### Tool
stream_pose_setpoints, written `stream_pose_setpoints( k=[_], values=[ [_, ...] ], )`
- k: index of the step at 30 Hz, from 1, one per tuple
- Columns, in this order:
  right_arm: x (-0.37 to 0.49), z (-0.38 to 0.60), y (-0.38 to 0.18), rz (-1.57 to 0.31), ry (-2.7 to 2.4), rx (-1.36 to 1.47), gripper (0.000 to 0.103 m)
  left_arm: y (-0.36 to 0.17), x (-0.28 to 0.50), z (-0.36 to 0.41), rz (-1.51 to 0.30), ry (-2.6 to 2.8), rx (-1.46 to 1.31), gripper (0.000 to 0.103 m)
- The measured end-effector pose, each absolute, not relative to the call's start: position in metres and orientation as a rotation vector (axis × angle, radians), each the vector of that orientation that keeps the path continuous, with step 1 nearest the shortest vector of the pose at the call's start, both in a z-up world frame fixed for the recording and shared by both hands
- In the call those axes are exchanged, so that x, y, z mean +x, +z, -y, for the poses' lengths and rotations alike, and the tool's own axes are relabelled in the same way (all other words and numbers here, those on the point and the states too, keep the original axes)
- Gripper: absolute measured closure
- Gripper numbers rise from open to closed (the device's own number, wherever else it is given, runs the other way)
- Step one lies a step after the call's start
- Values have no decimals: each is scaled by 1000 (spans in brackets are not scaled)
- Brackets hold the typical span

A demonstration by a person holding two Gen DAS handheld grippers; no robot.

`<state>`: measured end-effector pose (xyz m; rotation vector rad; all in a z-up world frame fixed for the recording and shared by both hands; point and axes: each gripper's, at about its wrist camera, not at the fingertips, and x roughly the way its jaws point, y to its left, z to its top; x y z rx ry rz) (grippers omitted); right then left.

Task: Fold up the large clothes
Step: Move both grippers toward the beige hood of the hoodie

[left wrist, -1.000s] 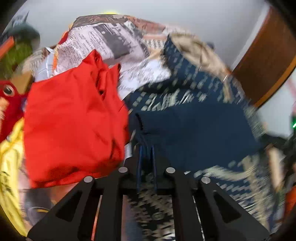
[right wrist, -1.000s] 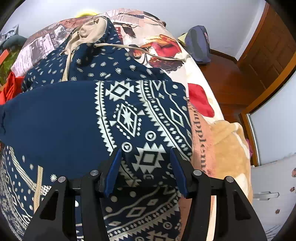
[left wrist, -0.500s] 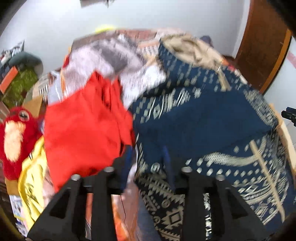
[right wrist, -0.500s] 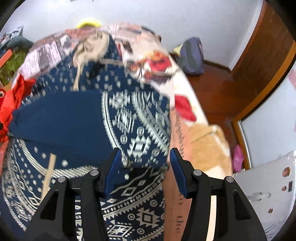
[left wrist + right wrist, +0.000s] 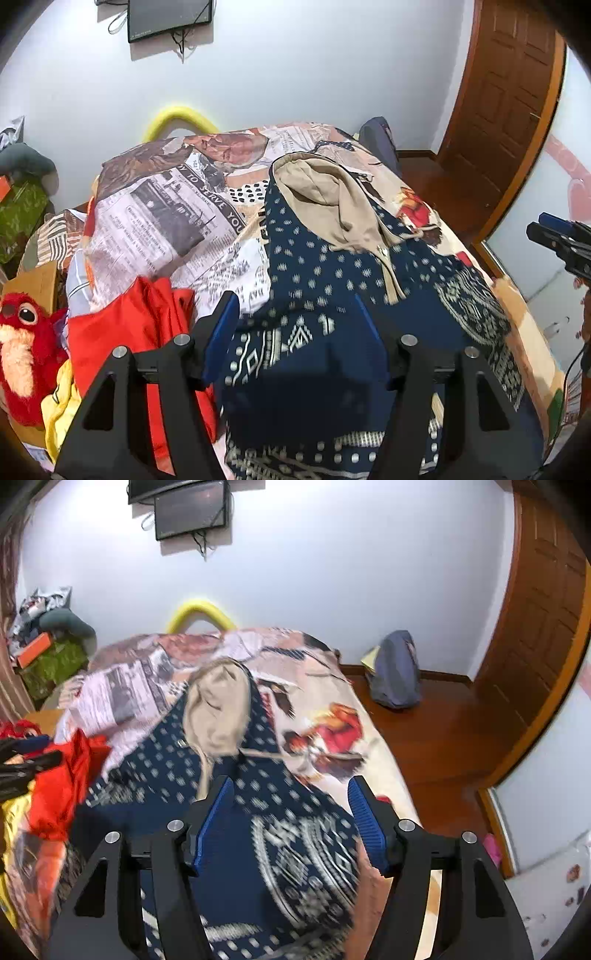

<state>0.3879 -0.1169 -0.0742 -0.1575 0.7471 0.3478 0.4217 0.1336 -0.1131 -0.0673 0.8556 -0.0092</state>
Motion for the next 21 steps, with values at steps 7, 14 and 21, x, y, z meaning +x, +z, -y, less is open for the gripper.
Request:
stream_pose_setpoints(
  k=[7, 14, 21],
  values=[
    [430, 69, -100, -785, 380, -198, 39, -150, 482, -141, -939, -14, -145, 41],
    [478, 36, -146, -876, 377, -226, 39, -188, 535, -144, -995, -27, -229, 41],
    [526, 23, -184, -955, 354, -229, 39, -219, 574, -136, -1011, -52, -295, 41]
  ],
)
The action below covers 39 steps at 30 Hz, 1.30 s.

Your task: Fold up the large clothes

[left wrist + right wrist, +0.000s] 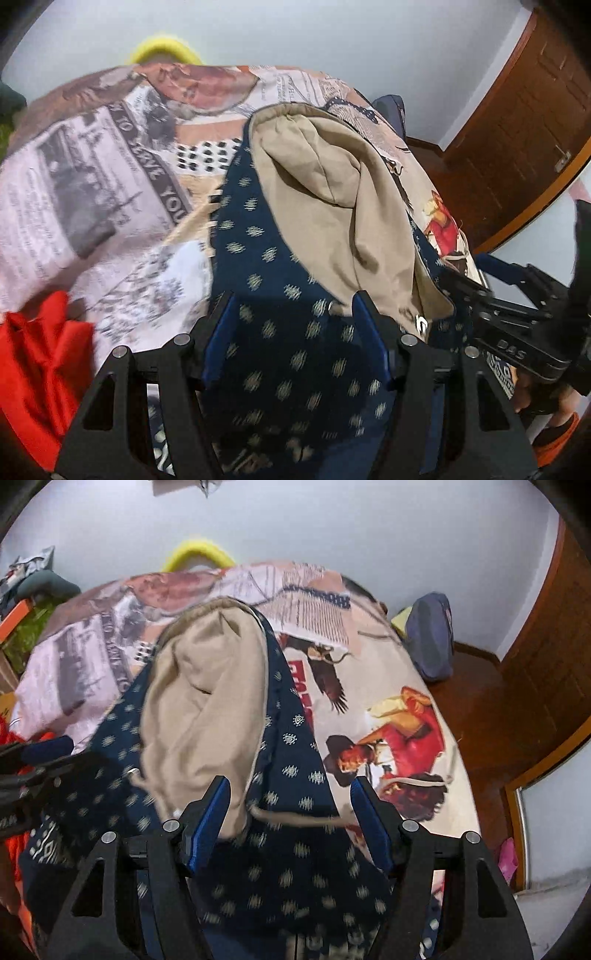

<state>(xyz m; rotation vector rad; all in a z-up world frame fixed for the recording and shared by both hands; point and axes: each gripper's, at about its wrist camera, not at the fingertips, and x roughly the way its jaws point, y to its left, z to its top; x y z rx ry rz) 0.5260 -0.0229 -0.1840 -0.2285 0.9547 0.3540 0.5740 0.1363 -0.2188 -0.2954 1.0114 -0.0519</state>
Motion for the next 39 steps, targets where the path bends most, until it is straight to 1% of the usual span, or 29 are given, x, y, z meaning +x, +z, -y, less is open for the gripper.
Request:
stream_pose_setpoints(
  k=[3, 5, 7, 8, 9, 10, 11, 12, 13, 14, 15, 16, 21, 26, 31, 33, 39],
  values=[
    [545, 21, -200, -995, 355, -214, 40, -236, 587, -138, -1031, -46, -333, 41],
    [556, 22, -210, -1022, 348, -196, 42, -246, 593, -140, -1039, -21, -332, 41],
    [564, 21, -220, -1053, 354, -181, 49, -256, 597, -142, -1040, -2, -330, 45],
    [567, 20, -225, -1069, 360, -176, 52, -259, 598, -142, -1037, -3, -334, 45],
    [569, 19, -229, -1079, 368, -179, 60, -261, 597, -143, -1026, 0, -348, 47],
    [568, 16, -234, -1080, 390, -187, 77, -261, 597, -144, -1020, 7, -361, 51],
    [566, 11, -238, -1073, 432, -203, 86, -262, 595, -146, -1012, 13, -381, 55],
    [562, 6, -242, -1063, 448, -227, 93, -261, 593, -146, -1005, 12, -392, 62],
    [556, 3, -242, -1032, 435, -255, 94, -259, 591, -144, -999, 8, -383, 72],
    [549, 1, -240, -999, 430, -282, 94, -257, 591, -143, -996, 4, -370, 78],
    [544, 1, -238, -983, 433, -291, 95, -253, 589, -141, -995, 4, -346, 89],
    [540, 3, -232, -967, 434, -278, 95, -249, 587, -138, -998, 6, -329, 92],
    [520, 25, -185, -915, 485, -177, 95, -217, 568, -133, -965, -32, -272, 96],
    [482, 44, -133, -850, 543, -193, 95, -175, 531, -126, -923, -105, -245, 97],
    [433, 59, -115, -827, 575, -235, 95, -146, 484, -103, -908, -174, -144, 97],
    [424, 66, -120, -824, 580, -259, 95, -143, 465, -95, -922, -196, -124, 97],
    [379, 89, -136, -871, 582, -251, 95, -165, 417, -79, -989, -219, -87, 97]
  ],
)
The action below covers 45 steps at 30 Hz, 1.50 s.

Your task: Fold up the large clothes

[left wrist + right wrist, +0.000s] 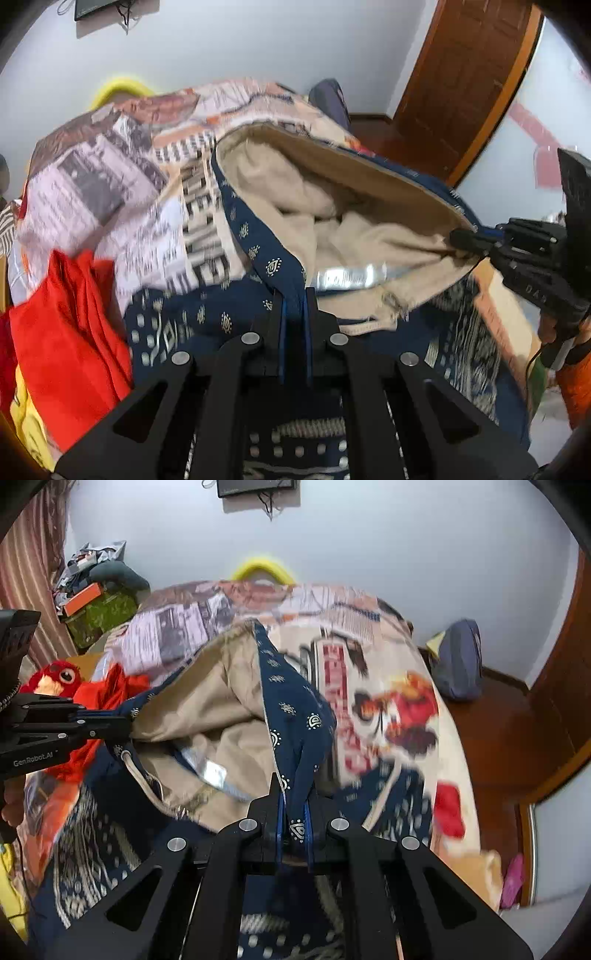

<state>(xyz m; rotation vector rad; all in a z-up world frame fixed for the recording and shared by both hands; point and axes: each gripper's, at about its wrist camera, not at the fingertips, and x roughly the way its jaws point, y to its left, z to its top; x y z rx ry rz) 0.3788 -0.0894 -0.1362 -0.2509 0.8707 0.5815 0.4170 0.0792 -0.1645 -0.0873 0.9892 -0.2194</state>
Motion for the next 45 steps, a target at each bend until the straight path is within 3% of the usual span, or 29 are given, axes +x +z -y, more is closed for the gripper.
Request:
stream_pose_setpoints(
  k=[8, 11, 18, 20, 25, 33, 45],
  values=[
    [363, 106, -193, -1002, 494, -203, 93, -219, 385, -71, -1077, -185, -41, 94],
    [362, 107, -209, -1043, 461, -207, 85, -236, 380, -70, -1108, -175, -38, 93],
    [353, 100, -192, -1042, 449, -253, 81, -223, 376, -72, -1102, -178, -51, 72],
    [348, 97, -178, -1007, 453, -269, 78, -214, 376, -73, -1080, -164, -41, 70],
    [343, 88, -146, -883, 482, -245, 55, -186, 378, -76, -1010, -138, -18, 63],
    [359, 49, -126, -801, 548, -260, 54, -166, 412, -85, -941, -118, -5, 59],
    [421, 11, -174, -881, 536, -267, 54, -205, 480, -108, -963, -70, -110, 59]
  ],
)
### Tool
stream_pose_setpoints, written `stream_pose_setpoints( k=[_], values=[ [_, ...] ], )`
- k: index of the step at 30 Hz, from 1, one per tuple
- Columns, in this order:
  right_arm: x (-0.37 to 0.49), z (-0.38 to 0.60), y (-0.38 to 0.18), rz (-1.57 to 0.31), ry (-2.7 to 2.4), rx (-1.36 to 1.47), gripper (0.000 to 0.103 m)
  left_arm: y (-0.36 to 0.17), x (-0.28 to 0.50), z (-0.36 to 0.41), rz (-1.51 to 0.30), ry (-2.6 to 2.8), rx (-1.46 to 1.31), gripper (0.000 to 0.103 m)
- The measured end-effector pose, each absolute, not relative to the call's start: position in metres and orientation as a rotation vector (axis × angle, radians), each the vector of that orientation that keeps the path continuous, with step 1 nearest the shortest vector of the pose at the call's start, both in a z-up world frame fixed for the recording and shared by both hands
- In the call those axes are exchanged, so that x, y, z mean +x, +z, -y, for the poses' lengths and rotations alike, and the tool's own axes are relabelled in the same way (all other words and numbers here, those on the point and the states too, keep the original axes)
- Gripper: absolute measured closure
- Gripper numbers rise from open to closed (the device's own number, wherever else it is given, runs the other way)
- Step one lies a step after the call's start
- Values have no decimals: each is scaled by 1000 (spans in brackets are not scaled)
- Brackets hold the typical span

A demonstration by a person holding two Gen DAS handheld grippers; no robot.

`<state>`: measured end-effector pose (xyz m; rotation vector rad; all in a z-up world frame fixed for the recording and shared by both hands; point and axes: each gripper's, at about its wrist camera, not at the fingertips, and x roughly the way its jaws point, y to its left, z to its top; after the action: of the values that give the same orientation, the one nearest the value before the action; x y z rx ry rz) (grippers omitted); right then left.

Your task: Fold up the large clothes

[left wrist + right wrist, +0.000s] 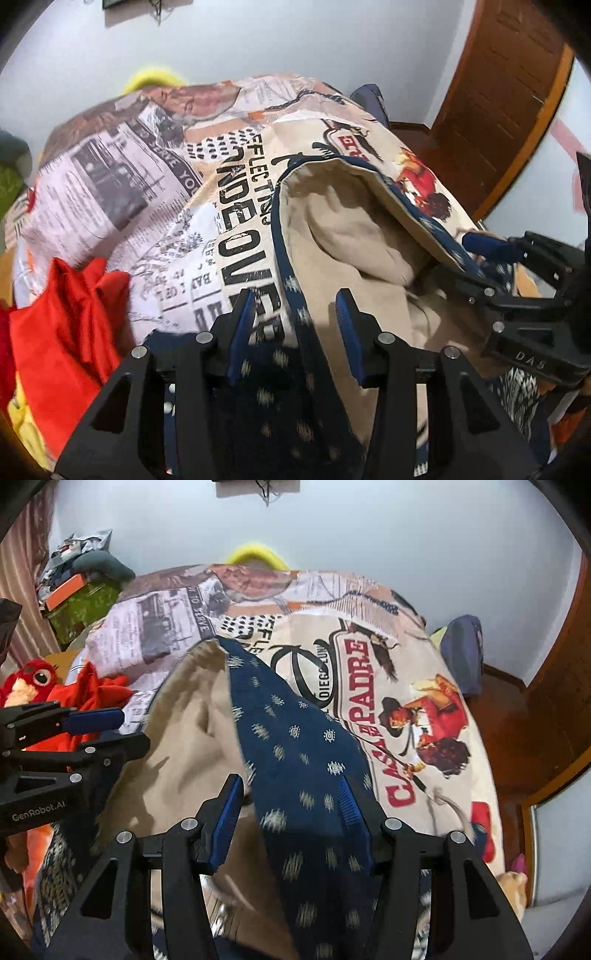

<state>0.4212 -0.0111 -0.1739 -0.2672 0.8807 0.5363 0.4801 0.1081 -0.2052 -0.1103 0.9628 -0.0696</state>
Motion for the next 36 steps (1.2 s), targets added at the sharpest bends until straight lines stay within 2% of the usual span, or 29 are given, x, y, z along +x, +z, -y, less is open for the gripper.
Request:
stream_pose_setpoints(
  k=[5, 6, 7, 8, 9, 10, 13, 24, 29, 36],
  values=[
    [438, 11, -182, -871, 525, -223, 54, -226, 501, -108, -981, -52, -132, 59],
    [439, 11, -182, -863, 517, -217, 58, -229, 504, -109, -976, -30, -130, 65],
    [441, 12, -182, -865, 519, -207, 70, -231, 506, -109, -974, -24, -133, 77],
    [443, 13, -181, -877, 536, -188, 76, -233, 508, -110, -979, -34, -140, 83],
    [446, 13, -182, -888, 550, -173, 85, -233, 508, -110, -981, -40, -149, 94],
    [447, 14, -181, -895, 566, -158, 89, -233, 507, -109, -979, -49, -158, 96],
    [439, 18, -174, -876, 580, -158, 94, -221, 499, -104, -953, -65, -137, 97],
    [375, 63, -112, -787, 603, -173, 96, -135, 418, -59, -863, -230, -64, 97],
    [343, 86, -102, -799, 607, -147, 97, -128, 377, -43, -889, -271, -67, 97],
    [299, 112, -113, -860, 617, -140, 97, -149, 326, -32, -979, -319, -60, 97]
  ],
)
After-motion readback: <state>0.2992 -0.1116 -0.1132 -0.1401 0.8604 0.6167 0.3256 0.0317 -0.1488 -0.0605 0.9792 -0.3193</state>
